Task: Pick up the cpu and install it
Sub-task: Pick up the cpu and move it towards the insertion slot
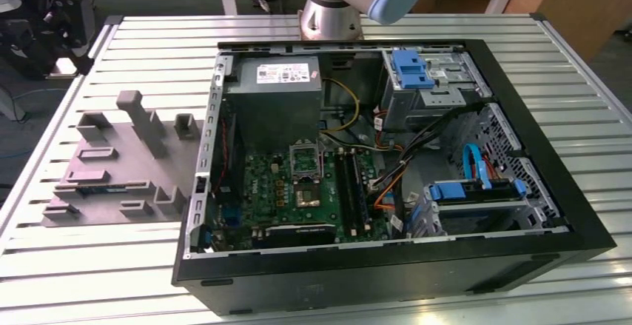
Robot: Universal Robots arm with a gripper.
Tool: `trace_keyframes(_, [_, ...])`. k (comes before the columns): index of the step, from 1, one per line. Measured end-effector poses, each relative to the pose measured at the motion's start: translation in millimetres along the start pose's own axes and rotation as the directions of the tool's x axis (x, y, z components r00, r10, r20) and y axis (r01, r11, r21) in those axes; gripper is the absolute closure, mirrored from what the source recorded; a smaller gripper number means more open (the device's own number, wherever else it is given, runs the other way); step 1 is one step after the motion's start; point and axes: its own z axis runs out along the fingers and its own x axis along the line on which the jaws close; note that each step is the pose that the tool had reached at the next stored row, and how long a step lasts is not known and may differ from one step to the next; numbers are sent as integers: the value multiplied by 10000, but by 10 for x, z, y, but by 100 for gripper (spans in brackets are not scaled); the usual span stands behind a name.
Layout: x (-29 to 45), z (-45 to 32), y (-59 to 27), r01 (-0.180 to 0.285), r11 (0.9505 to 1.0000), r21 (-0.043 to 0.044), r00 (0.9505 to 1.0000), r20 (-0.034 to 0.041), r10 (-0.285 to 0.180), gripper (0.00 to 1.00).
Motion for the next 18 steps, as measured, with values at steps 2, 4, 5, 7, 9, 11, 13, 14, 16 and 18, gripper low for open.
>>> trace_keyframes(2, [-7, 1, 0, 0, 10000, -1, 10000, 1, 0, 53])
trace_keyframes(4, [-13, 0, 0, 0, 10000, 0, 10000, 0, 0, 53])
trace_keyframes(5, [-17, 0, 1, 0, 10000, 0, 10000, 0, 0, 53])
trace_keyframes(7, [-23, 1, 1, 0, 10000, -1, 10000, 1, 0, 53])
trace_keyframes(9, [-28, 0, 1, 0, 10000, 0, 10000, 0, 0, 53])
trace_keyframes(11, [-33, 0, 1, 0, 10000, 0, 10000, 0, 0, 53])
trace_keyframes(13, [-38, 1, 1, 0, 10000, 0, 10000, 0, 0, 53])
trace_keyframes(14, [-41, 1, 1, 0, 10000, 0, 10000, 0, 0, 53])
trace_keyframes(16, [-45, 1, 2, -1, 10000, -1, 10000, 1, 1, 53])
trace_keyframes(18, [-51, 1, 2, 0, 10000, -1, 10000, 1, 0, 53])
